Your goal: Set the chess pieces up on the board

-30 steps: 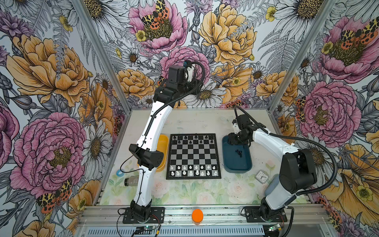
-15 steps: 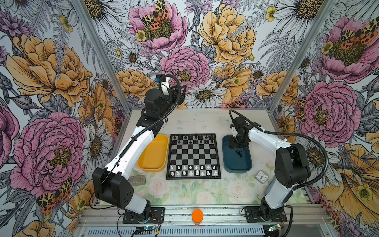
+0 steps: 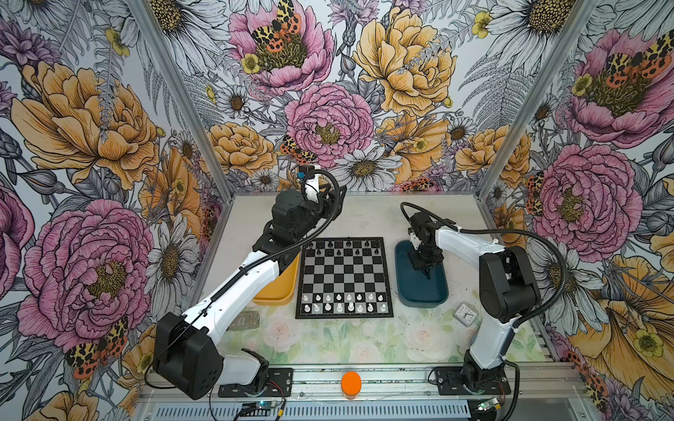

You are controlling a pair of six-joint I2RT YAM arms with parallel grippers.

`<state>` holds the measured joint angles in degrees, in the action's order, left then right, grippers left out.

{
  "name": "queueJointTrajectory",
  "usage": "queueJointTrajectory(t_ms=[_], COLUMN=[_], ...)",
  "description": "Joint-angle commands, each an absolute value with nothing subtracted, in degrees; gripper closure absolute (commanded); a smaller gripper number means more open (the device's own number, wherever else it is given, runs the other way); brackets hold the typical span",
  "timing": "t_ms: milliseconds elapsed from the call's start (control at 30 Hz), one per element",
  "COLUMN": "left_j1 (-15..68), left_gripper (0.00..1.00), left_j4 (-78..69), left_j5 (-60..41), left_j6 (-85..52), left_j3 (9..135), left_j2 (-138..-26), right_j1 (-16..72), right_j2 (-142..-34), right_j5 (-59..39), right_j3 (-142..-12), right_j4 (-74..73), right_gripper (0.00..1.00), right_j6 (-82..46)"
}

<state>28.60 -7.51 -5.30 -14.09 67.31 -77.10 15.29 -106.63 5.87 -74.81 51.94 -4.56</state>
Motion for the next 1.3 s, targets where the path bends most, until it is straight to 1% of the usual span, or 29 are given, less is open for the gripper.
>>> queueJointTrajectory(t_ms=[0,267,367,500,767,1267], left_j1=[29.3,29.8,29.8,29.8,29.8,29.9], left_gripper=[0.42,0.41,0.41,0.41,0.41,0.41], left_j4=[-7.1,-7.0,-7.0,-7.1,-6.9,-6.9], left_j5=[-3.2,-3.2,-3.1,-3.0,-3.1,-2.9], left_j6=[-11.3,-11.1,-11.0,-10.9,-10.8,-10.7], left_j3=[67.2,66.9,66.9,66.9,67.1,66.9], left_j2=[-75.8,-76.3,-76.4,-76.7,-77.1,-77.0], right_j1=[14.7,14.6,14.5,14.6,14.5,14.6], right_j2=[-108.4,-110.6,-110.9,-111.3,-111.2,-110.6], right_j5=[7.1,6.6,6.3,5.7,5.2,4.9], right_j3=[-75.4,-76.4,-76.5,-76.5,-76.1,-75.1], right_j4=[52.0,51.6,51.5,51.2,51.2,51.2], right_gripper=[0.49,0.52,0.56,0.58,0.67,0.76], right_j6=[-3.4,-2.7,-2.7,-2.8,-3.3,-4.6])
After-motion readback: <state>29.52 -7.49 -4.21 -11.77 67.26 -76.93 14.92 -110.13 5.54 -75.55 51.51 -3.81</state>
